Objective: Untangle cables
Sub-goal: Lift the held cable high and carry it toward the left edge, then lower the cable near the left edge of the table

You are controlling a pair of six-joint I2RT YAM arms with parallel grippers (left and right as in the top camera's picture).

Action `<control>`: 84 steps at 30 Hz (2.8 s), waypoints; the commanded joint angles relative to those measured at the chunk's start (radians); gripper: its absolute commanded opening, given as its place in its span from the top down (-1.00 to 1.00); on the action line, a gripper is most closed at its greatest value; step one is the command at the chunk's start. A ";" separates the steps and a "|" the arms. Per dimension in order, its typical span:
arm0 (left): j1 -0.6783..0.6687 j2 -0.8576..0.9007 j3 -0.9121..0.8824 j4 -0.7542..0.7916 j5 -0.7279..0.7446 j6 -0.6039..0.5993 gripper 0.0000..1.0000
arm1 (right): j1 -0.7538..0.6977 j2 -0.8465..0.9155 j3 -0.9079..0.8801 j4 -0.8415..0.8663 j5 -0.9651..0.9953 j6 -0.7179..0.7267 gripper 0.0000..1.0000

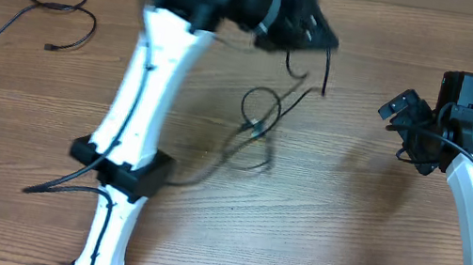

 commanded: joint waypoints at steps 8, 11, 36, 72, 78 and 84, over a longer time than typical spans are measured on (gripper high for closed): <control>0.056 -0.112 0.169 0.702 0.150 -0.746 0.92 | -0.006 -0.014 0.002 0.005 0.008 -0.002 -1.00; 0.057 -0.129 0.169 0.899 0.114 -0.873 0.91 | -0.006 -0.014 0.002 0.005 0.009 -0.002 -1.00; 0.288 -0.148 0.169 0.062 -0.581 -0.101 0.92 | -0.006 -0.014 0.002 0.005 0.008 -0.002 -1.00; 0.943 -0.145 -0.114 -0.234 -1.353 0.070 0.91 | -0.006 -0.014 0.002 0.005 0.009 -0.002 -1.00; 1.036 -0.144 -0.216 -0.206 -1.368 -0.007 0.91 | -0.006 -0.014 0.002 0.005 0.008 -0.002 -1.00; 1.085 -0.142 -0.336 -0.201 -1.366 -0.122 0.91 | -0.006 -0.014 0.002 0.005 0.009 -0.002 -1.00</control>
